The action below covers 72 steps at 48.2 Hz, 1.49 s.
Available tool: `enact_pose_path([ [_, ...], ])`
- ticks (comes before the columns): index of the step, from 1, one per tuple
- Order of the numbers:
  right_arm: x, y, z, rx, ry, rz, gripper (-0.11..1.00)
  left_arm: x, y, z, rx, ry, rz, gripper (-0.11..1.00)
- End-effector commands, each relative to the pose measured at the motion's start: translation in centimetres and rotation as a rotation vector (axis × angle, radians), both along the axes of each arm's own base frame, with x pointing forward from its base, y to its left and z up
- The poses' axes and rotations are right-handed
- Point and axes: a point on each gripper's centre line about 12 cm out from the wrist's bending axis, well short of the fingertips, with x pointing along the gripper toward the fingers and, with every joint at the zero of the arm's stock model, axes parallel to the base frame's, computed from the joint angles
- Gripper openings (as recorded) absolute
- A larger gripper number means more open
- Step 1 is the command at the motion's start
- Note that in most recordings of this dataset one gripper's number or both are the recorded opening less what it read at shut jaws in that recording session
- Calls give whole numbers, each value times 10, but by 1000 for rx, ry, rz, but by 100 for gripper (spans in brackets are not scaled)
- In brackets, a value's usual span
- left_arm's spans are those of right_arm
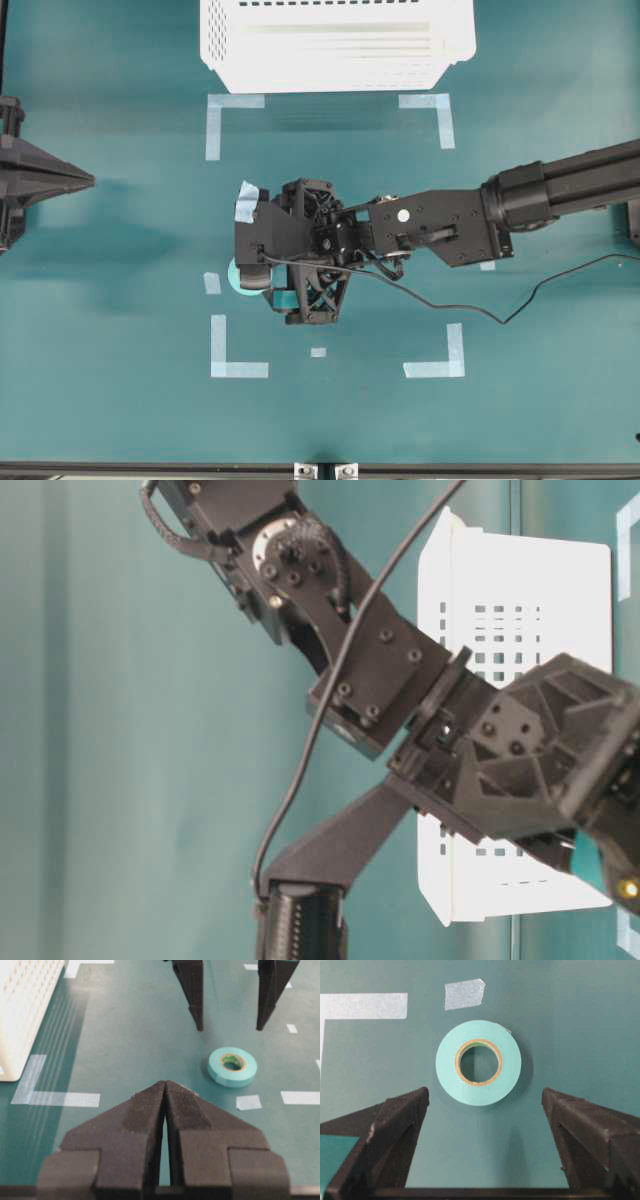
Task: Put the tape into the white basket.
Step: 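Lower the open right gripper over the teal tape roll, then close the right gripper on the tape roll's sides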
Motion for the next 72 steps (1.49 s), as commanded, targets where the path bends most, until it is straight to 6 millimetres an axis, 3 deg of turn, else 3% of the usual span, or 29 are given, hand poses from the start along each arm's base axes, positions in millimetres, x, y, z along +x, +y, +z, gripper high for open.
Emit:
enact_pose_path([
  [1,8,3,18,-2,-51,10,96,1,0,5,3,-9,1,-11],
  [29,24,8,2,-11,-31,18,96,1,0,5,2,-9,1,-11],
  [72,32,8,-13,-10,-22,13,96,1,0,4,2,-8,1,-11],
])
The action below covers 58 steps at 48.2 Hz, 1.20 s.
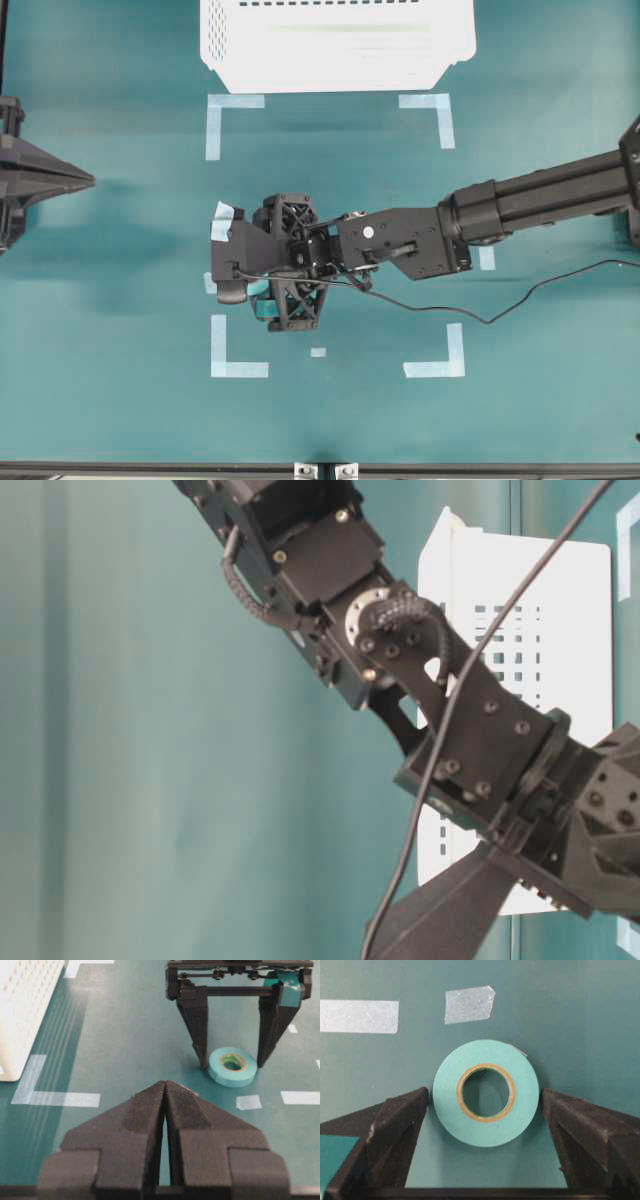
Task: Put the tape into the white basket.
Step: 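Close the right gripper on the tape roll's sides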
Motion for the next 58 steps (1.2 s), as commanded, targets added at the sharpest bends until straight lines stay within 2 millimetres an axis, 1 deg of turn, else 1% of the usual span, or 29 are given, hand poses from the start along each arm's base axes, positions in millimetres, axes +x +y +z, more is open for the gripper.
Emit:
enact_pose_path([
  [1,8,0,20,10,-59,-2,96,1,0,4,0,-8,2,-11],
  [17,10,1,13,17,-51,-14,96,1,0,4,0,-8,2,-11],
  [32,10,0,14,2,-50,-5,94,1,0,4,0,-8,2,-11],
  [34,10,1,16,-2,-50,-2,92,1,0,4,0,-9,2,-11],
  [35,10,1,15,-6,-48,2,89,1,0,4,0,-8,2,-11],
  [39,10,2,19,-17,-51,11,71,1,0,4,0,-9,0,-11],
  [40,10,2,19,-18,-50,12,68,1,0,4,0,-8,2,-11],
  [47,10,2,25,-20,-58,13,68,1,0,4,0,-8,2,-11],
  [54,10,3,27,-19,-58,13,68,1,0,4,0,-8,2,-11],
  [58,9,3,33,-20,-64,14,68,1,0,4,0,-8,2,-11],
])
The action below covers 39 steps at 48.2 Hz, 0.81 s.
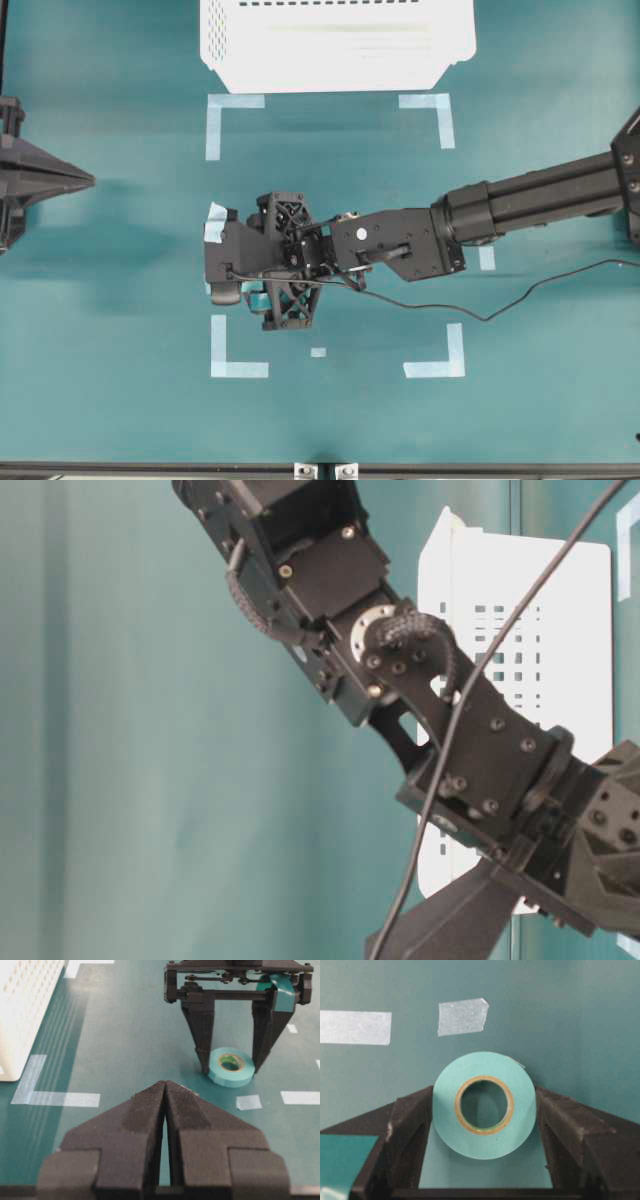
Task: Put the tape into the white basket.
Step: 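Close the right gripper on the tape roll's sides, then lift the tape roll and carry it toward the white basket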
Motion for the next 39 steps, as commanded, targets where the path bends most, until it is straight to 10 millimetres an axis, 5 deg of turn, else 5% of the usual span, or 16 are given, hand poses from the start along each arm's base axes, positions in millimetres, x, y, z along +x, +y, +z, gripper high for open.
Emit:
enact_pose_path([
  [1,4,3,37,6,-72,8,68,1,0,4,2,-8,3,-11],
  [39,-25,-2,132,-2,-83,-5,68,1,0,4,0,-8,3,-11],
])
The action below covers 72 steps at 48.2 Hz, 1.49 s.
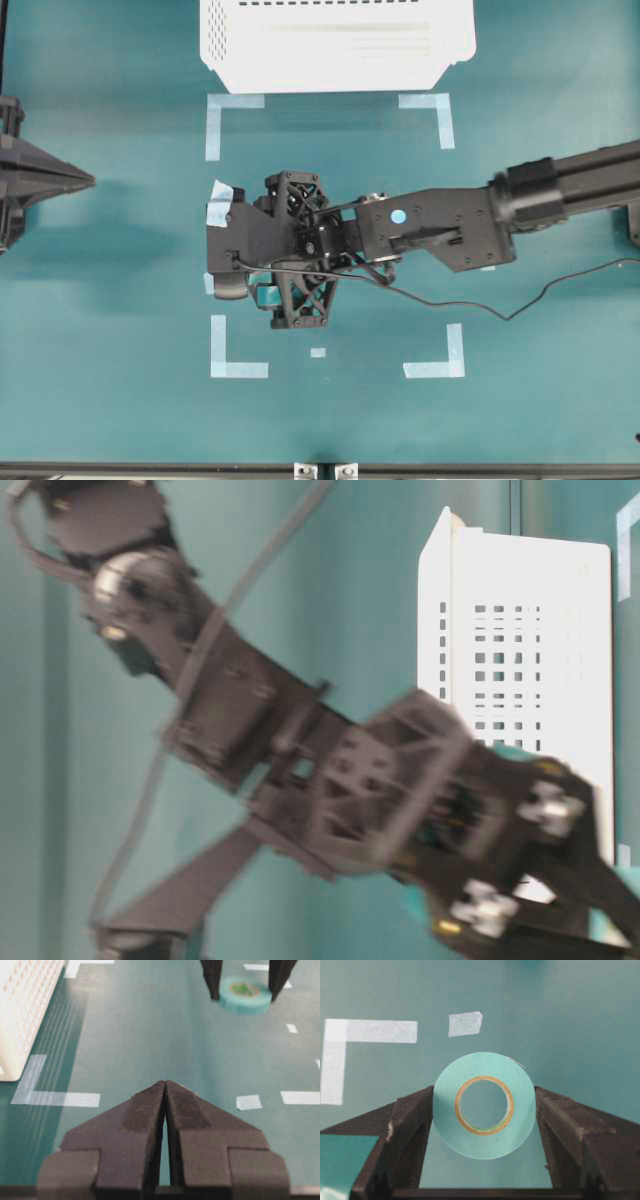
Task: Put the tape into the white basket.
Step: 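Lift the tape roll and carry it toward the white basket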
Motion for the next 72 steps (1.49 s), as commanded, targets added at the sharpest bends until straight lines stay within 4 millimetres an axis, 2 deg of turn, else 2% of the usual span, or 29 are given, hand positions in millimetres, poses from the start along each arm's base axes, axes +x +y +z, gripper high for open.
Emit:
enact_pose_path([
  [1,-4,1,40,6,-71,3,68,1,0,4,0,-8,2,-11],
  [11,-11,-8,58,-14,-75,-6,68,1,0,4,0,-8,2,-11],
  [23,-10,-19,60,-19,-77,-28,68,1,0,4,-1,-9,2,-11],
  [38,-17,-51,72,-65,-58,-82,68,1,0,4,-1,-9,2,-11],
  [72,-44,-183,87,-95,-18,-356,68,1,0,4,-3,-8,2,-11],
])
